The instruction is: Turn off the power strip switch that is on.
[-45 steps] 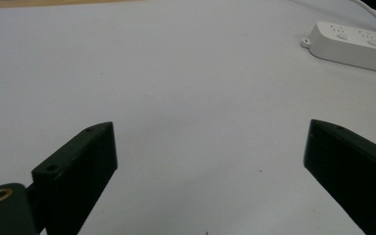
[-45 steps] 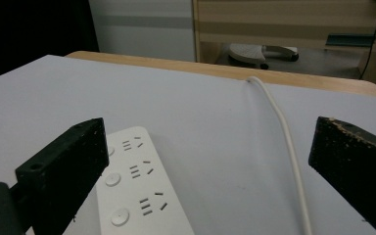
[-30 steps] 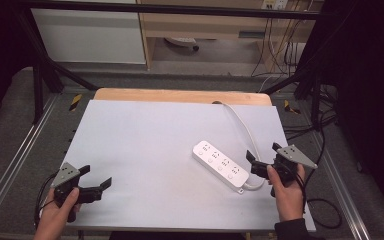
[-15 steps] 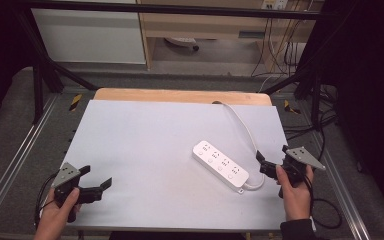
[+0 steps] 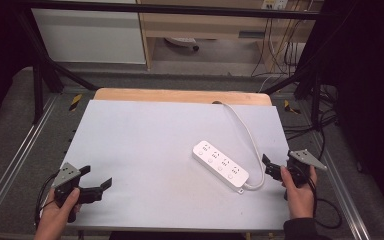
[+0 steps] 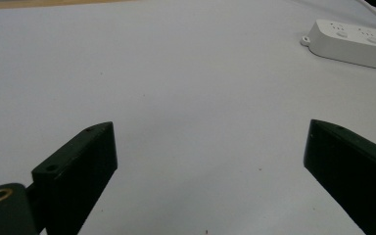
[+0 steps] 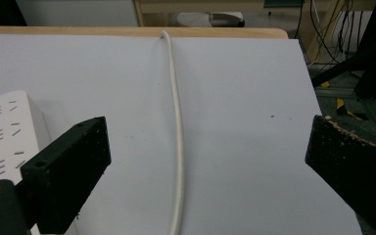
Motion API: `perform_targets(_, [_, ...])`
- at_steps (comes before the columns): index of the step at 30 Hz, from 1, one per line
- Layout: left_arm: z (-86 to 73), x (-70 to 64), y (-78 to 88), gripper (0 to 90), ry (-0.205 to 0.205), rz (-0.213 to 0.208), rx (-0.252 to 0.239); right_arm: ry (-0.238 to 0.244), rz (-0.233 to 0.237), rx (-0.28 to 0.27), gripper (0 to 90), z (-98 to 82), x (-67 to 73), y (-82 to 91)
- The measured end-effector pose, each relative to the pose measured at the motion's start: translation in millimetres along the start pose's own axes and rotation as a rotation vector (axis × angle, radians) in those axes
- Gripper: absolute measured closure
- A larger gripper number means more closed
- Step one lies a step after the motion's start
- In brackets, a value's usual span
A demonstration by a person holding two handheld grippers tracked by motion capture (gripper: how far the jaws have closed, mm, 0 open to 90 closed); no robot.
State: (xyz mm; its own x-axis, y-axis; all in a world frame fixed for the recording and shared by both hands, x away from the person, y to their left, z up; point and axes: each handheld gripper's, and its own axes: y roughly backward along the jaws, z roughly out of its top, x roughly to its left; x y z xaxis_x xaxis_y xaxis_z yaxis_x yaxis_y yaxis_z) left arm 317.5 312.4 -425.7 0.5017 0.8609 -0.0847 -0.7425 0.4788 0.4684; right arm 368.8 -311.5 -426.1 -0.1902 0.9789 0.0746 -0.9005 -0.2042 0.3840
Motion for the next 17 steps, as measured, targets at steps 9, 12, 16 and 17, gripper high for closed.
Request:
perform_targets(9, [-0.1,-0.5,-0.5,5.4,-0.004,0.0,0.005,-0.019,-0.009,0.068,3.6,-9.9,-4.4,-12.1])
perform_targets(12, [-0.2,-0.7,-1.0,5.4,-0.002,0.0,0.005,-0.018,-0.008,0.106,4.2,-13.3,-2.8,-17.6])
perform_targets(16, [-0.2,-1.0,-1.2,5.4,-0.004,-0.001,0.006,-0.02,0.001,0.128,4.2,-13.7,-1.2,-20.2])
perform_targets(17, [-0.3,-1.1,-1.2,5.5,-0.003,-0.002,0.005,-0.027,-0.007,0.118,4.2,-13.3,-1.9,-20.0])
